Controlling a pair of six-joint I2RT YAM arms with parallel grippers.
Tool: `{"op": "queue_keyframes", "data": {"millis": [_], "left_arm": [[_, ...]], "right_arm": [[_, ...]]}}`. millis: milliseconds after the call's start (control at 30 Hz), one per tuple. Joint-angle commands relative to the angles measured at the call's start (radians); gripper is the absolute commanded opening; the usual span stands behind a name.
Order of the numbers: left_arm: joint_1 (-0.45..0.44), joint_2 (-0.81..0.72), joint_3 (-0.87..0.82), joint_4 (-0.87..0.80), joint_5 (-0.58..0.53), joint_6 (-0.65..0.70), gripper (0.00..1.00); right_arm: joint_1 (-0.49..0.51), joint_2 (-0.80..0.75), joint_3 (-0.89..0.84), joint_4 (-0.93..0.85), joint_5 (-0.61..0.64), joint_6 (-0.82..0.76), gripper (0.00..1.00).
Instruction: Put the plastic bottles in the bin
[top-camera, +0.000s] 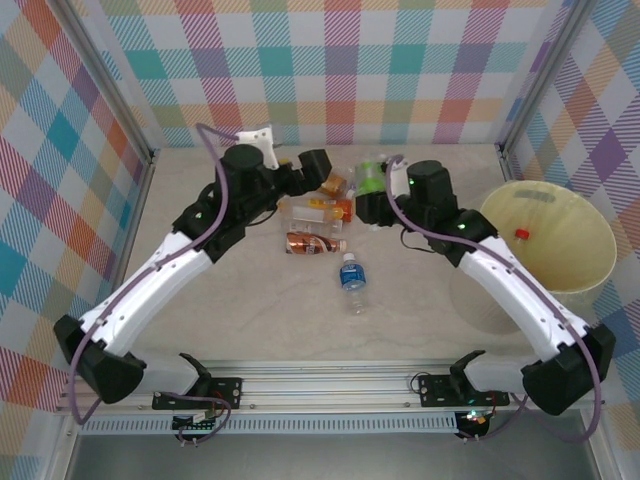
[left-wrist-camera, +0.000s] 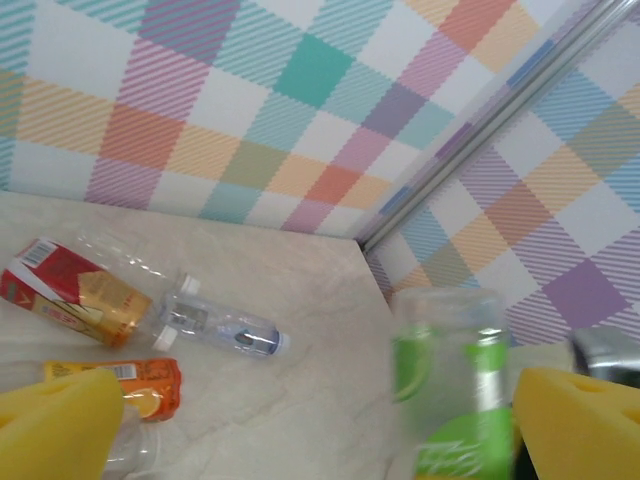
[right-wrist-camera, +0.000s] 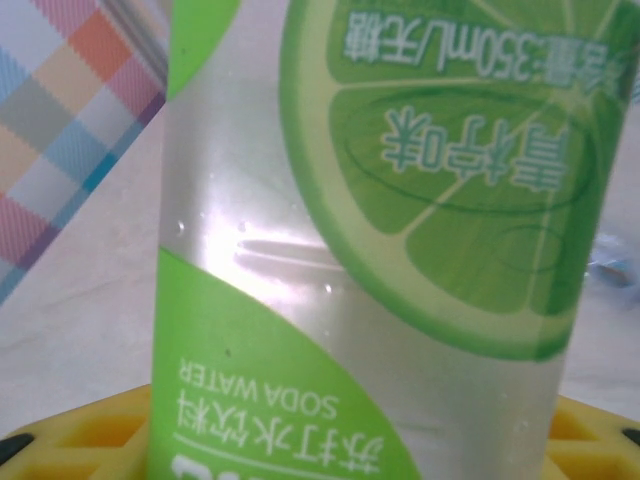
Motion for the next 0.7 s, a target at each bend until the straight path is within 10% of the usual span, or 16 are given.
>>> {"op": "queue_keyframes", "data": {"millis": [0,667], "left_arm": [[0.006,-0.025,-0.044,-0.03,-0.088,0.041,1.0],[0.009,-0.067,-0.136,-0.12,-0.199,0.005,1.0]], "right_arm": [[-0.01,-0.066,0.081,-0.065,0.14,-0.112,0.4],[-0.193,-0.286,0.192,-0.189,0.6,-0.33,0.38]]}}
